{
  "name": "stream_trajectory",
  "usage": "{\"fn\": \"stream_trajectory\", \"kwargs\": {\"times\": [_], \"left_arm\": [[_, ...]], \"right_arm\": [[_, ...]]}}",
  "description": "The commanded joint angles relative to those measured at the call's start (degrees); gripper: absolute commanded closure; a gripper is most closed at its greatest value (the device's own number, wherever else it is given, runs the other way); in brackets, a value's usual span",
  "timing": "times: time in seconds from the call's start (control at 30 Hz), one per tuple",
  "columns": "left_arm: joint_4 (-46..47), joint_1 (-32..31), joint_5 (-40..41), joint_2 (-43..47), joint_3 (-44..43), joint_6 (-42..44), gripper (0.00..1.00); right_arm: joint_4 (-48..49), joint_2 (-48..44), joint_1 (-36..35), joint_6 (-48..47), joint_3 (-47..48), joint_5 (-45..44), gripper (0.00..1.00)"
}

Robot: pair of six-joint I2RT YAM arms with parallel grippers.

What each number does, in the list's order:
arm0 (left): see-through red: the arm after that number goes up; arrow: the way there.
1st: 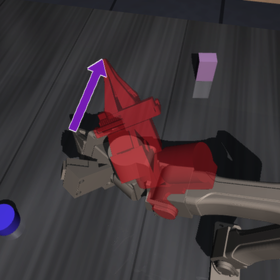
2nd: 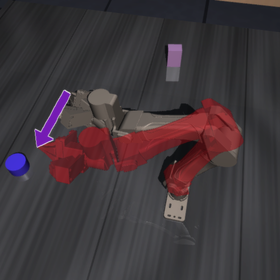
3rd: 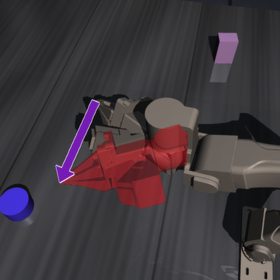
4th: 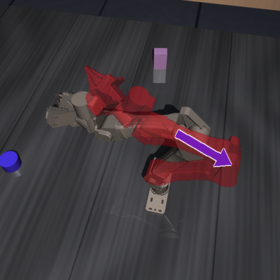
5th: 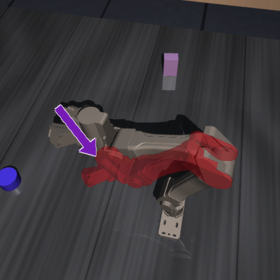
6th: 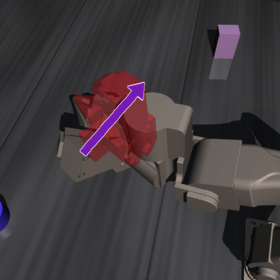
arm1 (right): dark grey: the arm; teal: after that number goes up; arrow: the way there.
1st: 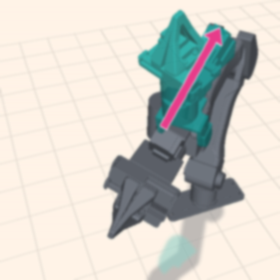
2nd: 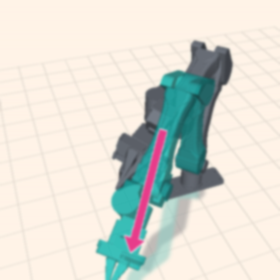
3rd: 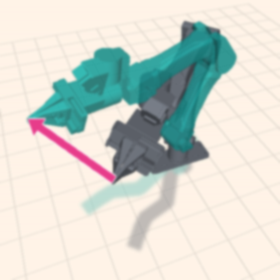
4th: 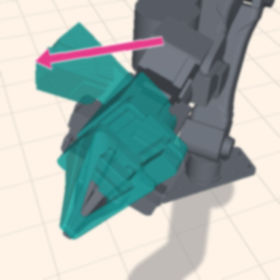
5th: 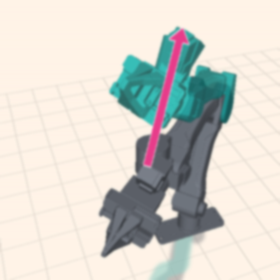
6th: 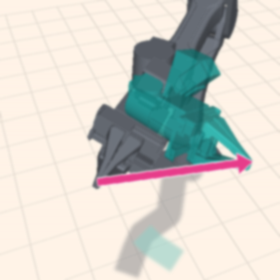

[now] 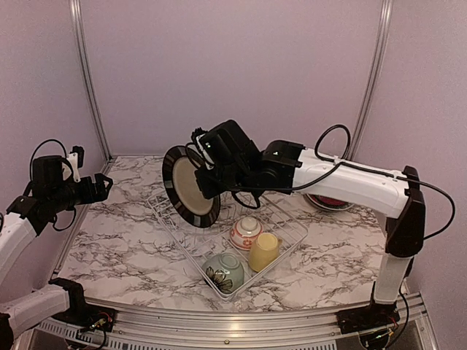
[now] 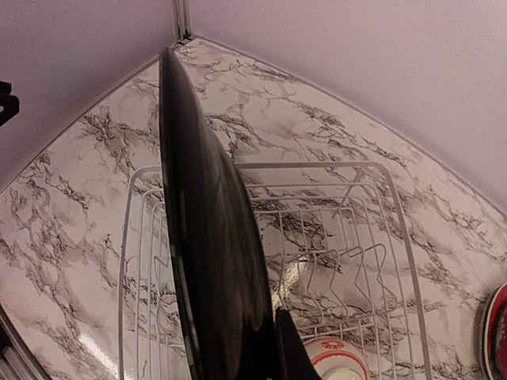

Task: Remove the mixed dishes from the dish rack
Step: Place the plate with another plate.

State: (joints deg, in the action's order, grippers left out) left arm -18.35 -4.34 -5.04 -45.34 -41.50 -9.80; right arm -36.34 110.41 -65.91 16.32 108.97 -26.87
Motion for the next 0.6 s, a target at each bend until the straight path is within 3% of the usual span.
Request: {"fn": "stream_trajectory", "kwargs": {"times": [0.0,0.3,0.47,0.57], "left_arm": [[-0.6,0.0,0.1,0.2,-0.2,0.6,0.01],[-0.7,0.0,-0.4,-0.4,-0.4,0.6,0.01],[-0.6,0.0,0.2,-0.1,-0.2,0.6,0.01],[-0.7,0.0,0.1,-0.3,-0.4,0.6,0.01]], "right_arm": [[16.2,-10.3,5.9,2.8,-6.5,10.9,1.00],[25.8,-23.9,19.8,9.8,-20.6,27.9,1.00],[30.4,-32.9,34.2,16.3,-31.9,36.0,1.00],[31.0,-38.1,41.4,18.3,-37.2,36.4,1.00]]}}
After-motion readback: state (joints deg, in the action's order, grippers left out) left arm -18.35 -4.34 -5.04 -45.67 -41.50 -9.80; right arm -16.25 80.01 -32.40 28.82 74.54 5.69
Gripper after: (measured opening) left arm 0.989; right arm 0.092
